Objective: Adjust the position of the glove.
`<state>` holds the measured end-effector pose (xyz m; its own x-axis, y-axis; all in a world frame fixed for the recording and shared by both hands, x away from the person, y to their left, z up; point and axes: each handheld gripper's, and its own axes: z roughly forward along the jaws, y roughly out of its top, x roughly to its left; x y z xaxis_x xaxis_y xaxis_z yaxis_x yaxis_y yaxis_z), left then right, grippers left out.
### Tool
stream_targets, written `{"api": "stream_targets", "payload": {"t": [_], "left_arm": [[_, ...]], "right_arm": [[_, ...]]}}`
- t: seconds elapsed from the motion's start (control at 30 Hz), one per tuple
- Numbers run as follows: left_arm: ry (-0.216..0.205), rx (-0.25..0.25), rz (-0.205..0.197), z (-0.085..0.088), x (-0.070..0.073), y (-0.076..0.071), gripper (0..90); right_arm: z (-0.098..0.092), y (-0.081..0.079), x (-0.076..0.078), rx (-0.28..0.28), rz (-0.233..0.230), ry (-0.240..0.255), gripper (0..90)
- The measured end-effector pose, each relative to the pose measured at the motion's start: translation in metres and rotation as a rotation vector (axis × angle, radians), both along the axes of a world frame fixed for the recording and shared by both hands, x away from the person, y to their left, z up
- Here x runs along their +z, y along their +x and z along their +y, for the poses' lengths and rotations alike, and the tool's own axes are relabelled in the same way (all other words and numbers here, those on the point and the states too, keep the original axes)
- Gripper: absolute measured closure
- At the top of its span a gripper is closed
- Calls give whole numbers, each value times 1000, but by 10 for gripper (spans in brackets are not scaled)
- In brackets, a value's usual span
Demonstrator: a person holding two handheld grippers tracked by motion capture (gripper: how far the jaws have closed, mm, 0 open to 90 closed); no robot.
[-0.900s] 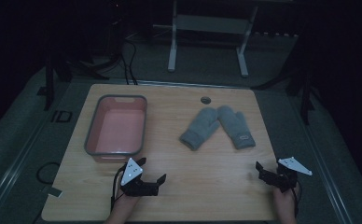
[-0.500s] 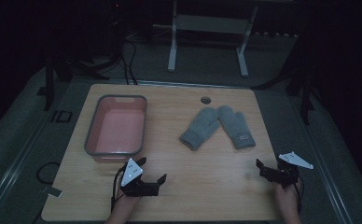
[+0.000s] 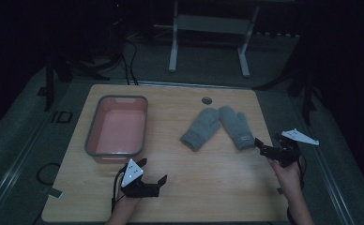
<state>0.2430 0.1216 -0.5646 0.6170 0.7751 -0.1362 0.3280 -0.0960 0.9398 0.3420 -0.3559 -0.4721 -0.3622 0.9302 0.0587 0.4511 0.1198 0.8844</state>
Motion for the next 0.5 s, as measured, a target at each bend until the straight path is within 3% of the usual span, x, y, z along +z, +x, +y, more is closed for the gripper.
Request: {"api": "stream_targets", "payload": {"t": [0.23,0.27,0.5], "left_arm": [[2,-1,1,0,1,0,9],[3,-1,2,0,1,0,9],[8,-4,2,0,1,0,9]], "right_arm": [[18,19,11,92,-3,-38,93],[26,28,12,138,5,-39,93],[49,51,12,207,16,-45,94]]}}
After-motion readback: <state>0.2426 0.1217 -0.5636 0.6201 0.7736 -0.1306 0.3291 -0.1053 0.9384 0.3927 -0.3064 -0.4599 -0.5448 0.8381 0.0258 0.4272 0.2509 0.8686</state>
